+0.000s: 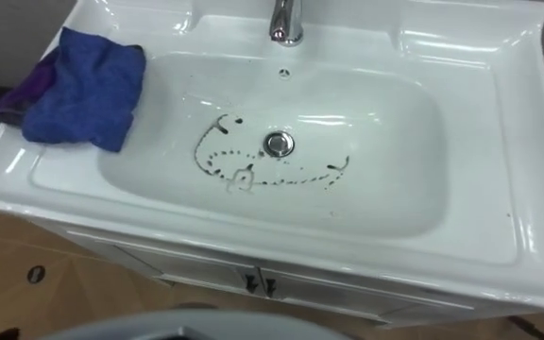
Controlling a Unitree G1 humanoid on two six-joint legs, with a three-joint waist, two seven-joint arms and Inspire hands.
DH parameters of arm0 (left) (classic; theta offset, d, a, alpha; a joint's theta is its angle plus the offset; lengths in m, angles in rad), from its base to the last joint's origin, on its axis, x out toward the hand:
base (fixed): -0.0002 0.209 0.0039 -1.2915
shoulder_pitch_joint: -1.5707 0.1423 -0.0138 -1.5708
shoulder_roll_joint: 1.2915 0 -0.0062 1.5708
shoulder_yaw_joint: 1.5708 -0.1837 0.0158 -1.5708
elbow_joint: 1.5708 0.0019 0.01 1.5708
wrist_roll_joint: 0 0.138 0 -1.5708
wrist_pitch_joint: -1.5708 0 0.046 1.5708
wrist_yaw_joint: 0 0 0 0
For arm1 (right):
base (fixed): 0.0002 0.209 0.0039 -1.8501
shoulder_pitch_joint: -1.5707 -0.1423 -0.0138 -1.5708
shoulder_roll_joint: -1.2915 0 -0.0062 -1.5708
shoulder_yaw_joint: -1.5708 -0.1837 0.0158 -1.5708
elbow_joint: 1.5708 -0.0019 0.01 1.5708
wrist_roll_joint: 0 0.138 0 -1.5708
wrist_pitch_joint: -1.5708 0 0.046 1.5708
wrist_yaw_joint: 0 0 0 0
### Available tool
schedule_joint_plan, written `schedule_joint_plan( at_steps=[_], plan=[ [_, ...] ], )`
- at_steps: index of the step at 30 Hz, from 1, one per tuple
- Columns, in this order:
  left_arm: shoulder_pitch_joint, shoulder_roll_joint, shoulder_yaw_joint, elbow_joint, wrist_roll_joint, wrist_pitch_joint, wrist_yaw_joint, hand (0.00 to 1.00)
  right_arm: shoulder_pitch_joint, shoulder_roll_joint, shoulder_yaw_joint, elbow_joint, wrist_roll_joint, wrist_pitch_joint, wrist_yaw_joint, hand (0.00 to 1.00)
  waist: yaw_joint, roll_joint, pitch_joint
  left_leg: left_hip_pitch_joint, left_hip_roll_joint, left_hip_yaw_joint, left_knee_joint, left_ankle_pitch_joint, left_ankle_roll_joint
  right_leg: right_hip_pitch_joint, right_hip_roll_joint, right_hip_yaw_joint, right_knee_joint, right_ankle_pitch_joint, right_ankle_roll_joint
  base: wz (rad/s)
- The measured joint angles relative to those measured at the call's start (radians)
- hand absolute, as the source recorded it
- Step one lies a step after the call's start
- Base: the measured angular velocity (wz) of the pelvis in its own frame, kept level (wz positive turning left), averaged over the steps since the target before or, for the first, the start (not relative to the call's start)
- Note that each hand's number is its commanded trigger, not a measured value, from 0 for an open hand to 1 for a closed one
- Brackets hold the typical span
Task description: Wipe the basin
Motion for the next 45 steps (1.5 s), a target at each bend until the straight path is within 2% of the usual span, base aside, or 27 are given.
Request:
schedule_joint_plan(
  at_steps=[2,4,8,11,13,16,18,20,22,24,28,30,32,34,41,45],
  plan=[
    [0.005,0.000,0.001,-0.057,0.002,-0.020,0.043,0.00,0.002,-0.001,-0.001,0.000,-0.003,-0.012,0.000,0.00,0.002,0.002,-0.0003,0.000,-0.003,-0.010,0.000,0.001,-0.001,0.008,0.002,-0.007,-0.011,0.000,0.000,0.11],
    [0.001,0.005,0.005,-0.094,0.003,-0.063,0.108,0.00,0.005,-0.009,-0.001,0.002,-0.007,-0.023,0.000,0.00,0.009,0.009,-0.0006,-0.001,-0.003,-0.017,-0.001,0.001,-0.001,0.009,0.004,-0.014,-0.013,0.000,0.000,0.02],
    [-0.005,0.013,0.021,-0.167,0.003,-0.078,0.177,0.00,0.003,-0.014,0.001,0.002,-0.006,-0.037,-0.001,0.00,0.019,0.012,-0.0001,-0.001,-0.002,-0.020,-0.015,0.003,-0.005,0.005,0.006,-0.018,-0.016,0.000,0.000,-0.05],
    [-0.004,0.018,0.021,-0.274,0.003,-0.094,0.219,0.00,0.003,-0.014,0.001,0.001,-0.006,-0.043,-0.002,0.00,0.028,0.010,-0.0009,-0.002,-0.001,-0.022,-0.015,0.003,-0.006,0.004,0.008,-0.018,-0.016,0.000,0.000,0.00],
    [-0.004,0.034,0.020,-0.337,0.003,-0.118,0.254,0.00,0.005,-0.015,0.003,0.000,-0.006,-0.046,-0.002,0.00,0.027,0.009,-0.0017,-0.002,-0.001,-0.022,-0.015,0.004,-0.006,0.004,0.008,-0.017,-0.017,0.000,0.000,0.00],
    [-0.006,0.053,0.019,-0.407,0.018,-0.129,0.295,0.00,0.021,-0.014,0.005,0.000,0.003,-0.065,-0.001,0.00,0.022,0.010,-0.0039,0.003,-0.001,-0.024,-0.013,0.004,-0.006,0.008,0.009,-0.011,-0.018,0.000,0.000,0.00],
    [-0.005,0.055,0.021,-0.471,0.051,-0.131,0.309,0.00,0.028,-0.014,0.004,0.000,0.001,-0.076,0.003,0.00,0.023,0.010,-0.0045,0.006,-0.001,-0.024,-0.010,0.004,-0.006,0.008,0.009,-0.012,-0.017,0.000,0.000,0.00],
    [-0.012,0.069,0.021,-0.524,0.091,-0.144,0.321,0.00,0.038,-0.014,0.002,0.001,-0.008,-0.081,0.007,0.00,0.020,0.010,-0.0045,0.006,0.000,-0.026,-0.009,0.004,-0.006,0.009,0.009,-0.016,-0.016,0.000,0.000,0.00],
    [-0.016,0.097,0.028,-0.593,0.152,-0.148,0.327,0.00,0.050,-0.014,0.001,0.001,-0.007,-0.089,0.006,0.00,0.019,0.013,-0.0043,0.007,0.000,-0.026,-0.016,0.004,-0.007,0.009,0.010,-0.010,-0.017,0.000,0.000,-0.04],
    [-0.022,0.118,0.037,-0.641,0.179,-0.152,0.329,0.00,0.058,-0.015,0.002,0.000,-0.007,-0.091,0.006,0.00,0.018,0.017,-0.0043,0.009,0.001,-0.025,-0.018,0.004,-0.007,0.010,0.011,-0.006,-0.018,0.000,0.000,-0.05],
    [-0.051,0.160,0.042,-0.744,0.202,-0.158,0.351,0.00,0.067,-0.015,0.004,0.012,-0.008,-0.094,0.007,0.00,-0.005,0.034,-0.0025,0.009,-0.002,-0.029,-0.014,0.004,-0.007,0.012,0.012,0.015,-0.019,0.000,0.000,0.00],
    [-0.057,0.172,0.043,-0.771,0.208,-0.171,0.353,0.00,0.071,-0.015,0.004,0.011,-0.008,-0.103,0.009,0.00,-0.011,0.041,0.0003,0.016,-0.002,-0.026,-0.016,0.004,-0.007,0.014,0.012,0.016,-0.019,0.000,0.000,-0.09],
    [-0.057,0.173,0.039,-0.790,0.208,-0.187,0.361,0.00,0.069,-0.019,0.006,0.008,-0.005,-0.109,0.008,0.00,-0.033,0.048,0.0037,0.019,-0.001,-0.026,-0.018,0.004,-0.007,0.016,0.012,0.016,-0.019,0.000,0.000,-0.08],
    [-0.059,0.173,0.038,-0.792,0.226,-0.199,0.362,0.00,0.070,-0.019,0.014,0.005,-0.001,-0.116,0.008,0.00,-0.046,0.052,0.0054,0.020,-0.001,-0.022,-0.025,0.007,-0.008,0.010,0.014,0.039,-0.018,-0.003,-0.001,-0.09],
    [-0.075,0.172,0.019,-0.792,0.228,-0.205,0.338,0.00,0.084,-0.016,0.041,0.005,0.034,-0.119,0.009,0.00,-0.069,0.050,0.0069,0.035,0.000,-0.017,-0.038,0.010,-0.011,0.010,0.018,0.056,-0.025,-0.004,-0.002,-0.08],
    [-0.082,0.171,-0.042,-0.792,0.270,-0.204,0.315,0.00,0.084,-0.015,0.042,0.010,0.029,-0.118,0.043,0.00,-0.088,0.042,0.0119,0.033,-0.001,-0.015,-0.036,0.010,-0.011,0.009,0.019,0.060,-0.032,-0.004,-0.002,-0.03]
  ],
)
